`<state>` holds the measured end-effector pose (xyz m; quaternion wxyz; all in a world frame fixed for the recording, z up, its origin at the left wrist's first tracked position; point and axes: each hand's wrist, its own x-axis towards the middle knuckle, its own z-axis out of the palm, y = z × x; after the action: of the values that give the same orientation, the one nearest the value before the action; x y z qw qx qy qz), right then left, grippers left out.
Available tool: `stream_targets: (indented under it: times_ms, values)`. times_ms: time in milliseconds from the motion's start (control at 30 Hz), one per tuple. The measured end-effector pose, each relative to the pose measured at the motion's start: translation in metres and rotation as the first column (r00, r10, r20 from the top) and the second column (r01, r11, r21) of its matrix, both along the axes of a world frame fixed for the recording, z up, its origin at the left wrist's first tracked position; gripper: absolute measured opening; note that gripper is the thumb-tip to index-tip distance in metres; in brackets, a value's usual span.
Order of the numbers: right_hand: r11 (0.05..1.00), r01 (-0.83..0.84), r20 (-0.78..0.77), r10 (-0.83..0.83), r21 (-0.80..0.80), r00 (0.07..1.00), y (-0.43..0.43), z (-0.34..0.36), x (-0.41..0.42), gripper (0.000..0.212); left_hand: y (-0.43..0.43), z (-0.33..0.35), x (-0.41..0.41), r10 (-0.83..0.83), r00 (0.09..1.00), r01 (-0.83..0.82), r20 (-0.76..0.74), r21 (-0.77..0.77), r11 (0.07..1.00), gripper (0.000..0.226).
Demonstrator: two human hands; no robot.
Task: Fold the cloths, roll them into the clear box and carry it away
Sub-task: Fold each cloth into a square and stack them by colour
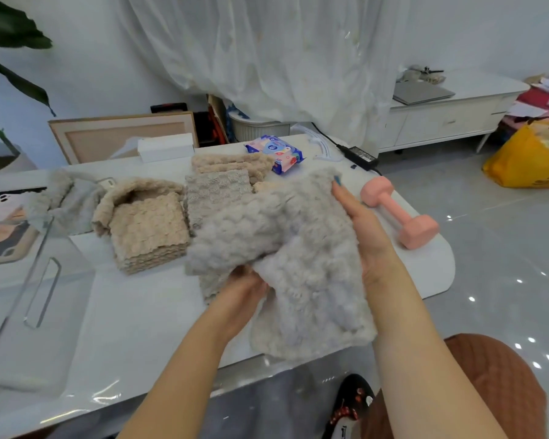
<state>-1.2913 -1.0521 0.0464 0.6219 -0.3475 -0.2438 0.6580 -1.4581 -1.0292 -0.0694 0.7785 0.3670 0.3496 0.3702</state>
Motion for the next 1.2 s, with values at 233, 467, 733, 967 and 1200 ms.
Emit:
stream_targets:
  times_ms: [233,467,733,967,1200]
  values:
    - [0.966,0.198,0.122,-0.179,-0.165,0.976,-0.012,-0.028,0.042,0.025,-0.008,0.023,-0.013,0.001,0.997,0.013,0.077,-0.173,0.985,0.036]
    - [0.968,0.118,0.597,0.038,-0.220,0.802,-0.021,-0.060,0.076,0.014,0.010,0.050,-0.044,0.180,0.829,-0.186,-0.530,0.043,0.982,0.058]
    - [0.879,0.474,0.649,-0.335,-0.045,0.683,-0.008,-0.065,0.071,0.052,0.011,0.067,-0.045,0.618,0.666,-0.404,-0.419,0.495,0.770,0.048]
    - [0.755,0.645,0.308,-0.646,0.123,0.698,-0.020,-0.066,0.102,0.043,0.003,0.053,-0.005,0.690,0.685,-0.543,-0.232,0.469,0.697,0.042]
    - [0.901,0.430,0.741,-0.328,0.059,0.585,-0.021,-0.079,0.149,0.011,0.001,0.025,0.067,0.318,0.913,-0.304,-0.254,0.096,0.948,0.034]
